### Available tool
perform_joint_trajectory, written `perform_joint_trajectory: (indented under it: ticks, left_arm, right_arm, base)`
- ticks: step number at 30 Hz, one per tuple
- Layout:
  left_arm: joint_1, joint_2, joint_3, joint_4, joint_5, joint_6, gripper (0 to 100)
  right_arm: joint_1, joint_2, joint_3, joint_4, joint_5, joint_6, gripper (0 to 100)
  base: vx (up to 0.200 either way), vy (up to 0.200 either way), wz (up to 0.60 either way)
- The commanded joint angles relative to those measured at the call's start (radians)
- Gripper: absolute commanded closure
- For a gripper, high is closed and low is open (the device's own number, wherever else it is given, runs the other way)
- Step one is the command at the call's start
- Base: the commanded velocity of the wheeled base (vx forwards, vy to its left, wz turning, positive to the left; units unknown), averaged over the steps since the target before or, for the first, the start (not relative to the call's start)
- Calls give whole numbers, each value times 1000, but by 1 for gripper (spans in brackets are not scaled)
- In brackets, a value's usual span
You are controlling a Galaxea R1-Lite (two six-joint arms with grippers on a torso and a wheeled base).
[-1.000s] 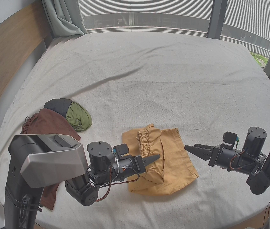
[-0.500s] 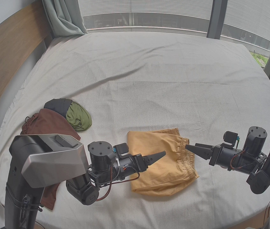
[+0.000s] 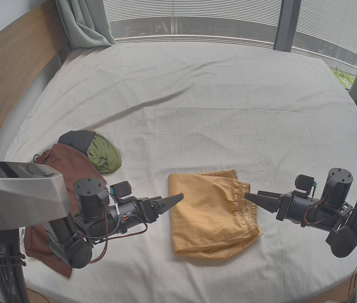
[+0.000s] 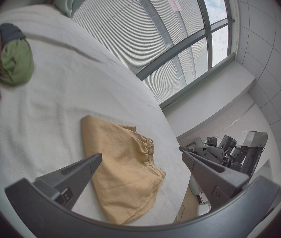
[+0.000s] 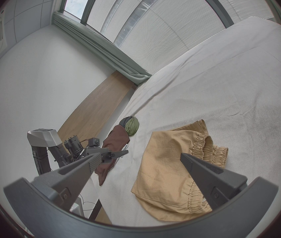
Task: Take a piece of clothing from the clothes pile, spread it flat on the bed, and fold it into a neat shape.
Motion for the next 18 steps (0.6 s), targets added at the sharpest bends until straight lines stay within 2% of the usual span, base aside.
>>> perform_joint_trajectory:
  ticks: [1,6,16,18]
  left_arm:
    - [99,-109,142,-13,-34,42,0]
    - [186,-168,248,-22,-154,88,0]
    - [250,-225,326,-22,-172,154,0]
    - [278,-221,335,-22,-178,198,0]
  right_arm:
    - [5,7,8,-1,0,-4,0]
    - [8,8,11,-1,0,-4,0]
    - [8,13,12,-1,0,-6,0]
    - [8,17,14,-1,0,-6,0]
  base:
    - [0,0,0]
    - [0,0,0]
    - [0,0,0]
    - [0,0,0]
